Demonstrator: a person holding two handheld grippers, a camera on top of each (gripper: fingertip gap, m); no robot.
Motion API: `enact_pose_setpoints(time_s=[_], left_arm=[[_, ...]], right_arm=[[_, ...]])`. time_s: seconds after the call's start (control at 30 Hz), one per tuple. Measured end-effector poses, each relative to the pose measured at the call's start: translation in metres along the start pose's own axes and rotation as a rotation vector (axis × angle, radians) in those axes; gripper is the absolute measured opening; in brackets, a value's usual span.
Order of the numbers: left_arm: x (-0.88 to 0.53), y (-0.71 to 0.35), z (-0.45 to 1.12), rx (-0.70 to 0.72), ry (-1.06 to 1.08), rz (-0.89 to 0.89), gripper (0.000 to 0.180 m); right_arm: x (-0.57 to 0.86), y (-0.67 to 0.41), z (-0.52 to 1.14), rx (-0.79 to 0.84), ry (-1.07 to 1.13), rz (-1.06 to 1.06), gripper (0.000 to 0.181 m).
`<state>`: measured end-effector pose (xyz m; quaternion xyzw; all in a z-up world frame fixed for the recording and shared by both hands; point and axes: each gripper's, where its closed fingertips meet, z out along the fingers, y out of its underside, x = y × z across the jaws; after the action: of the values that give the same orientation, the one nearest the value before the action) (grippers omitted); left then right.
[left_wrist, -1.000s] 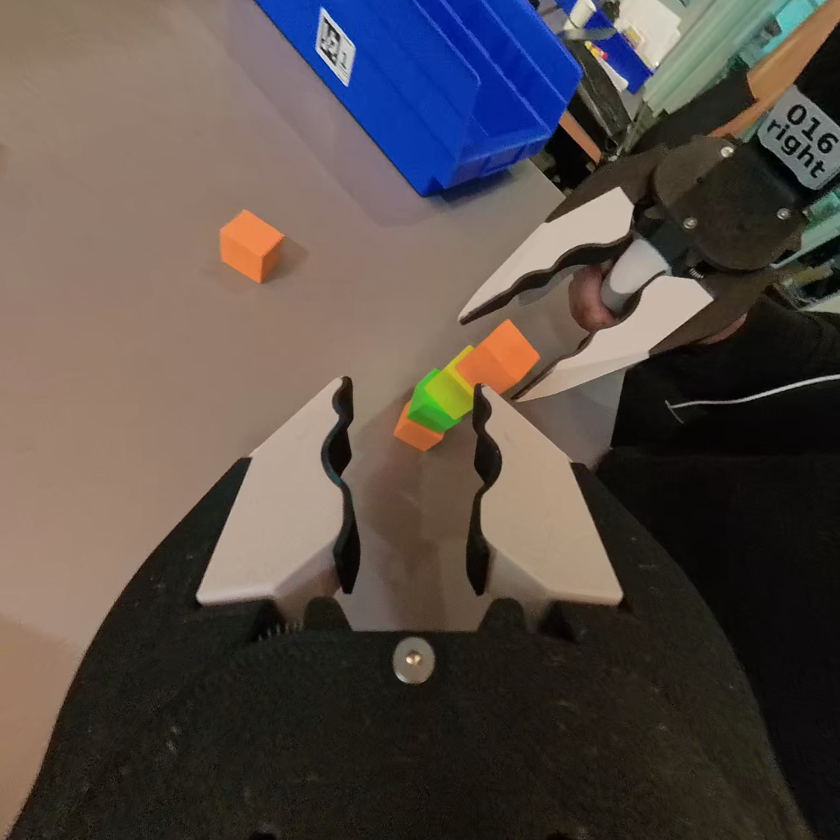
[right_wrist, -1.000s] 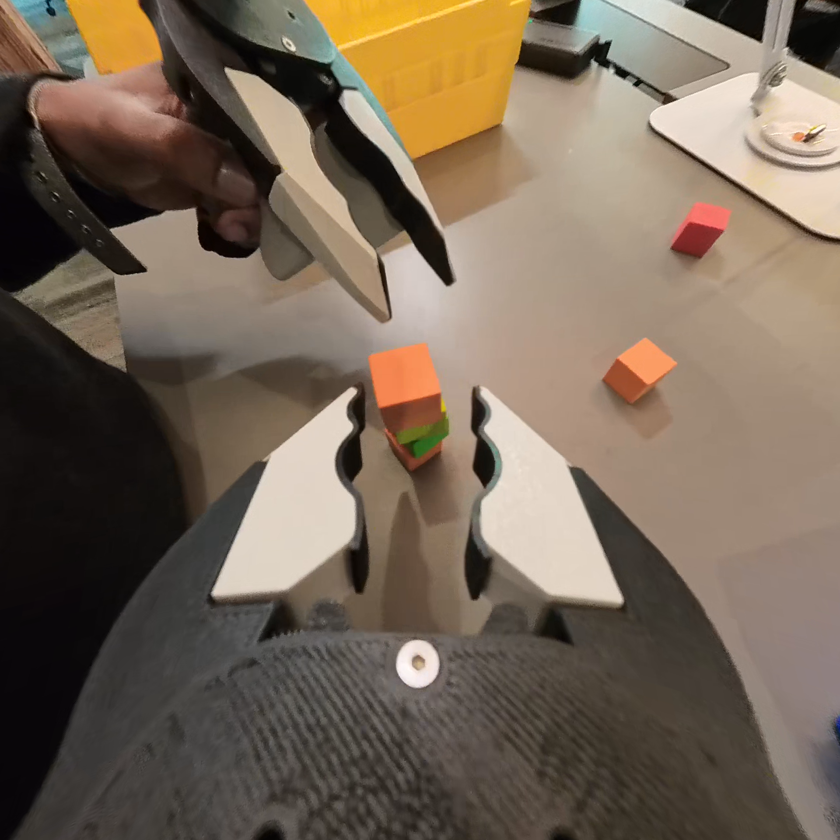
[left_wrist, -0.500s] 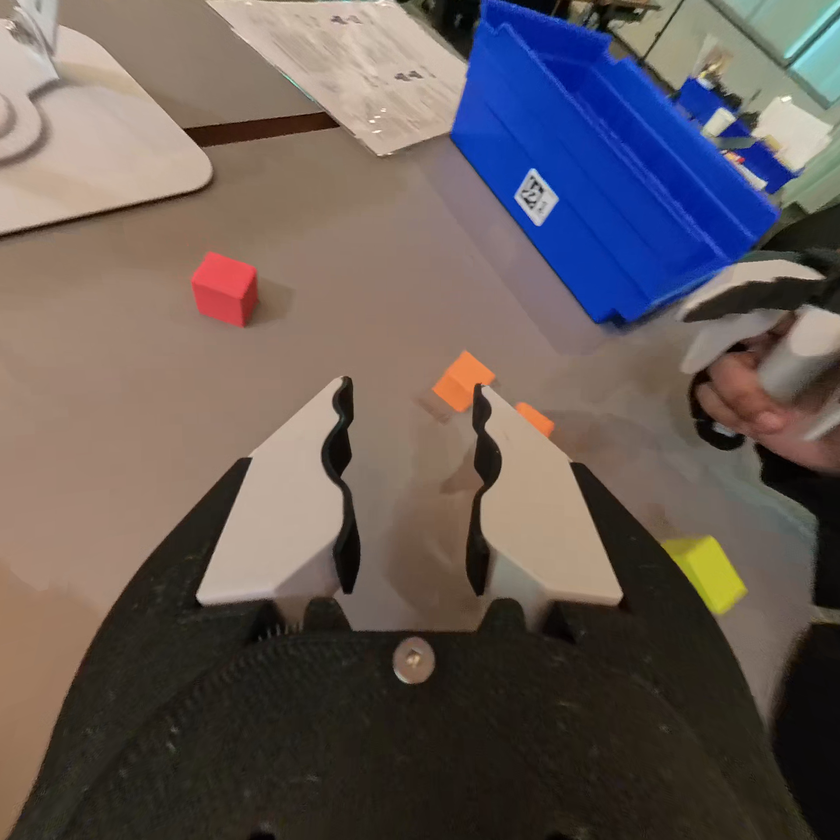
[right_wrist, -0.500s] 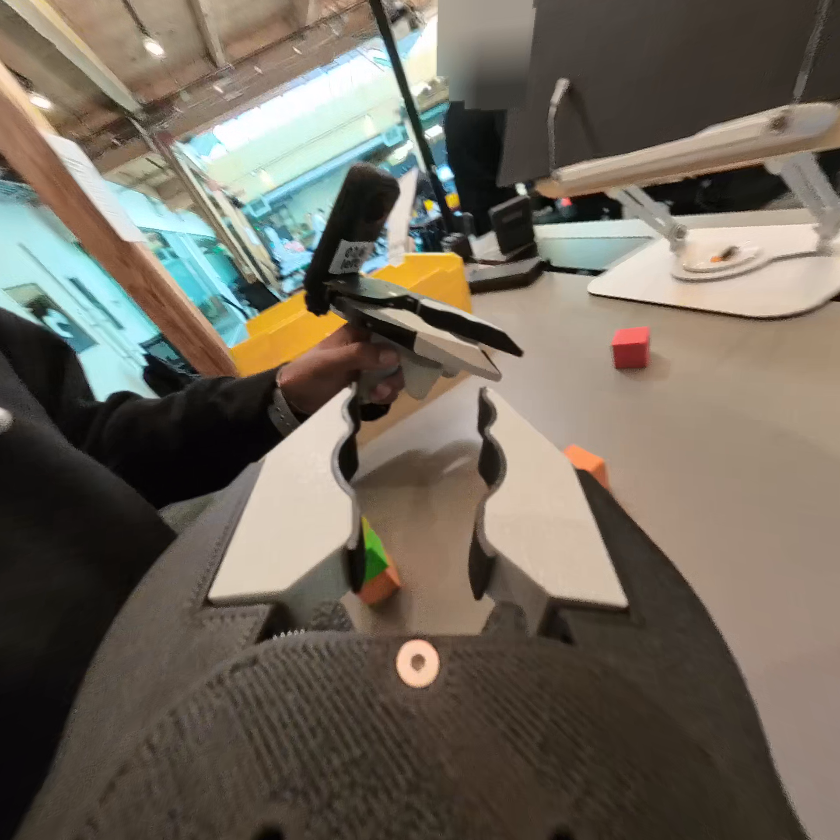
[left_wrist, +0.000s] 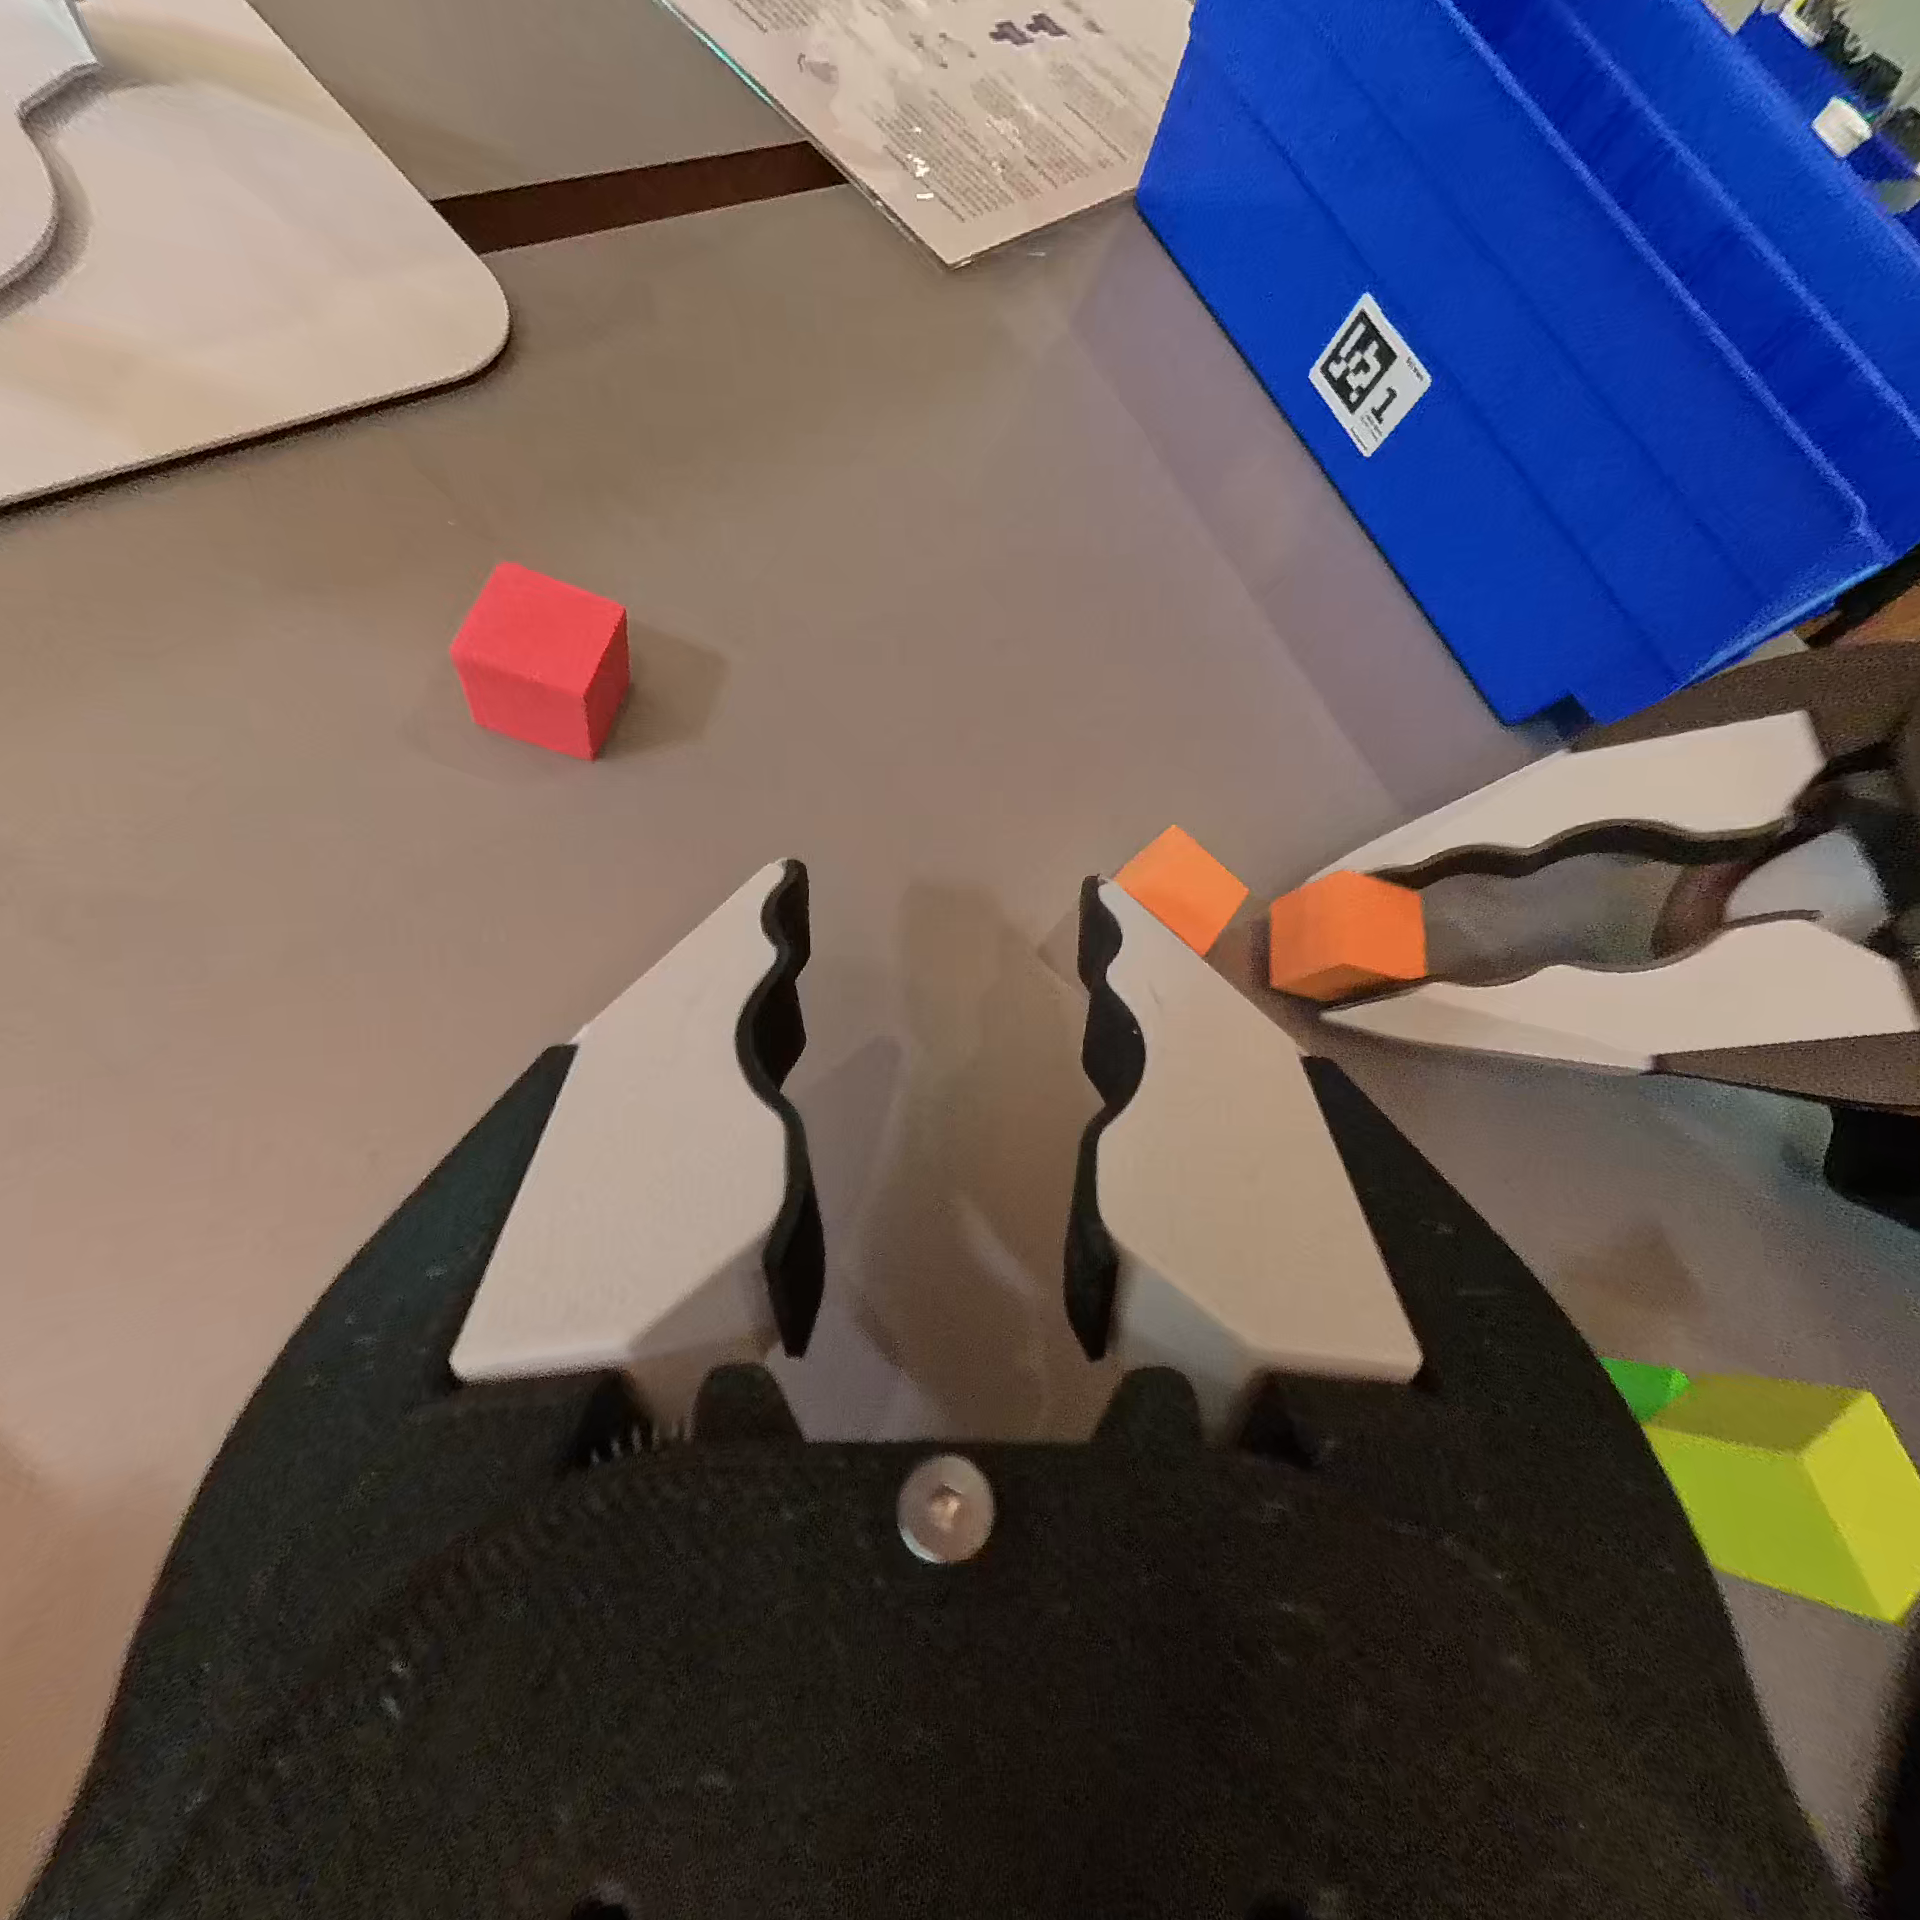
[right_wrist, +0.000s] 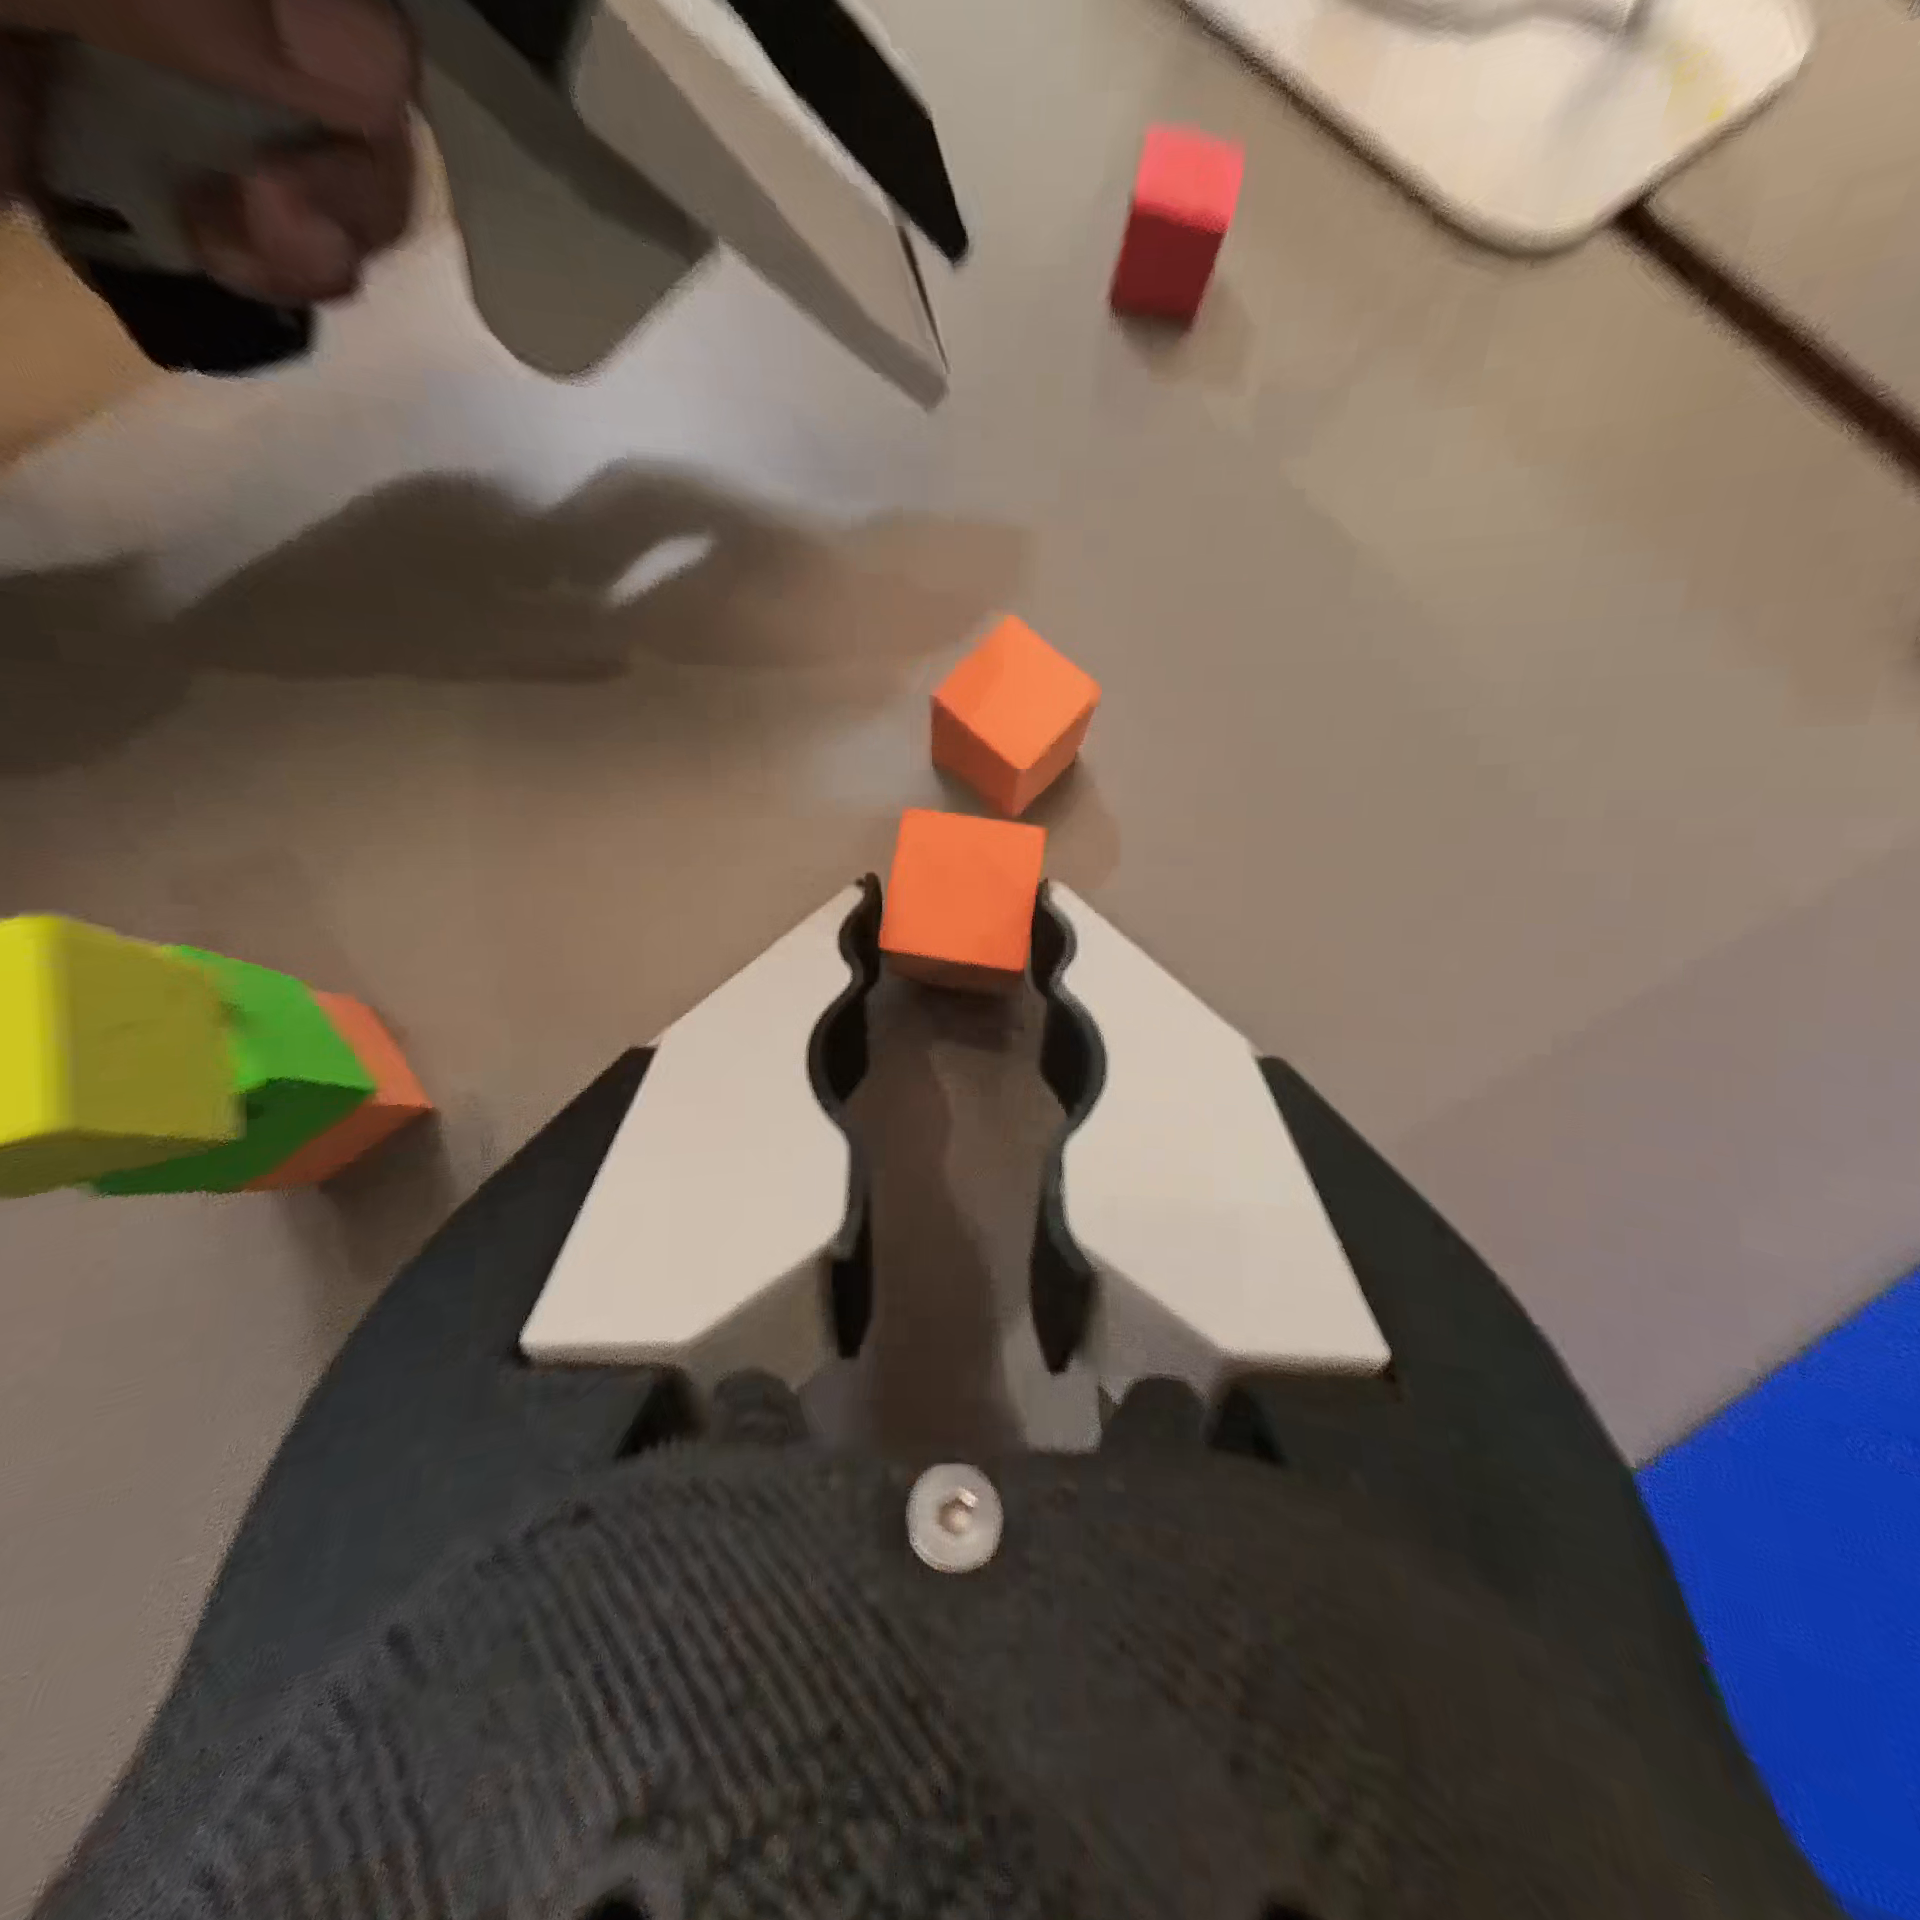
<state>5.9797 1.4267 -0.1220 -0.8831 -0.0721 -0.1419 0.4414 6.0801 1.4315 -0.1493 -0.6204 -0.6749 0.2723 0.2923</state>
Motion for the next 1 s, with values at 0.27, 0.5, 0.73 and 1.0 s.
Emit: enact_pose_setpoints(time_s=[0.27,0.5,0.73,1.0], left_arm=[[0.009,0.009,-0.026,0.050,0.038,-0.065,0.048],[0.018,0.020,-0.030,0.043,0.044,-0.076,0.048],[0.017,0.020,-0.035,0.046,0.030,-0.064,0.048],[-0.015,-0.002,-0.022,0.056,-0.081,-0.054,0.052]], right_arm=[[-0.096,-0.053,-0.088,0.188,-0.443,-0.166,0.027],[-0.117,-0.029,-0.081,0.100,-0.459,-0.217,0.028],[-0.112,-0.033,-0.084,0.133,-0.429,-0.172,0.051],[-0.005,-0.061,-0.065,0.367,-0.162,0.174,0.057]])
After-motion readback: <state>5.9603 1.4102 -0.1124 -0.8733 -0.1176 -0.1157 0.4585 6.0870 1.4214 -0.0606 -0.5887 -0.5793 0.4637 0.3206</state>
